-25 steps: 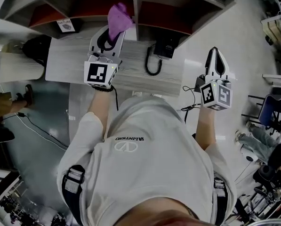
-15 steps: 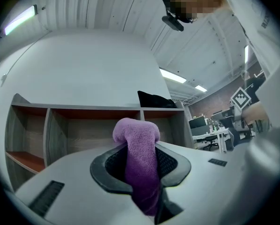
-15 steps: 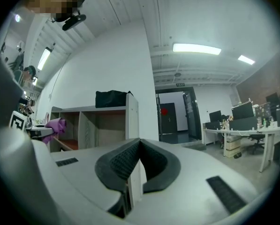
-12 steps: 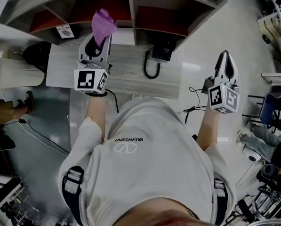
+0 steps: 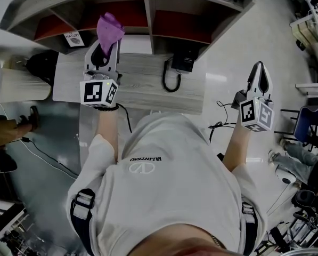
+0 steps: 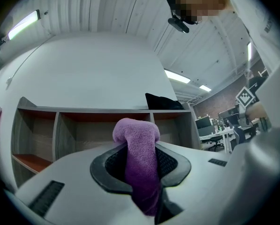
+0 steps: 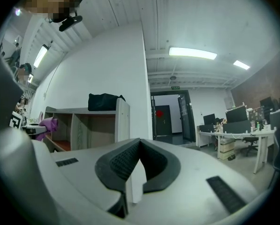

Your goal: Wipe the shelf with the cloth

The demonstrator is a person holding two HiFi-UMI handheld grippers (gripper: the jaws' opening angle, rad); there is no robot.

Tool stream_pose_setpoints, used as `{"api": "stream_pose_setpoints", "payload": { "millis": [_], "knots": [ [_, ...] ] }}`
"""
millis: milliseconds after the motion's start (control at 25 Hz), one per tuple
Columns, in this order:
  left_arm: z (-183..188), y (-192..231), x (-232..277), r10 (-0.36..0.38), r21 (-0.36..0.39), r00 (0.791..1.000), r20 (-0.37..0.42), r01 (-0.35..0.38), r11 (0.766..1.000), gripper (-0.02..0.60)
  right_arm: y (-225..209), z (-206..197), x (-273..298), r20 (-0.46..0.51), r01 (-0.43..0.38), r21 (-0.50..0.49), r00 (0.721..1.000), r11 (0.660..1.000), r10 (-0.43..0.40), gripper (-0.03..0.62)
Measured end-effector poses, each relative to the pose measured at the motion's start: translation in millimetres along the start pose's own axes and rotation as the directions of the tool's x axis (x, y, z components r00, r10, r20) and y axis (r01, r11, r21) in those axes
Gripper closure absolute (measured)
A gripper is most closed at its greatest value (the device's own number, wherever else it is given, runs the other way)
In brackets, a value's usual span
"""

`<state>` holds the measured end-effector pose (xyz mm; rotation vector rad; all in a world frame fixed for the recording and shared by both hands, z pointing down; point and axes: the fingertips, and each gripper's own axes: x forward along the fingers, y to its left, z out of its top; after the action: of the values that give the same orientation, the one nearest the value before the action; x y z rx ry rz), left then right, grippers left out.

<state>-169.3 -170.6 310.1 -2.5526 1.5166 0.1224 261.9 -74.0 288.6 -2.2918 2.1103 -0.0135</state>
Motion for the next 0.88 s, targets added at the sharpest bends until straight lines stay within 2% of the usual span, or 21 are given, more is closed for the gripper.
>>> {"api": "stream_pose_setpoints", "payload": {
  "millis": [880],
  "knots": [
    [2, -11, 11, -0.027, 0.002, 1.000, 0.007, 0.027, 1.000, 0.479, 0, 0, 1, -0.004, -0.001, -0.020, 1.000, 1.000, 0.001, 0.594]
  ]
}}
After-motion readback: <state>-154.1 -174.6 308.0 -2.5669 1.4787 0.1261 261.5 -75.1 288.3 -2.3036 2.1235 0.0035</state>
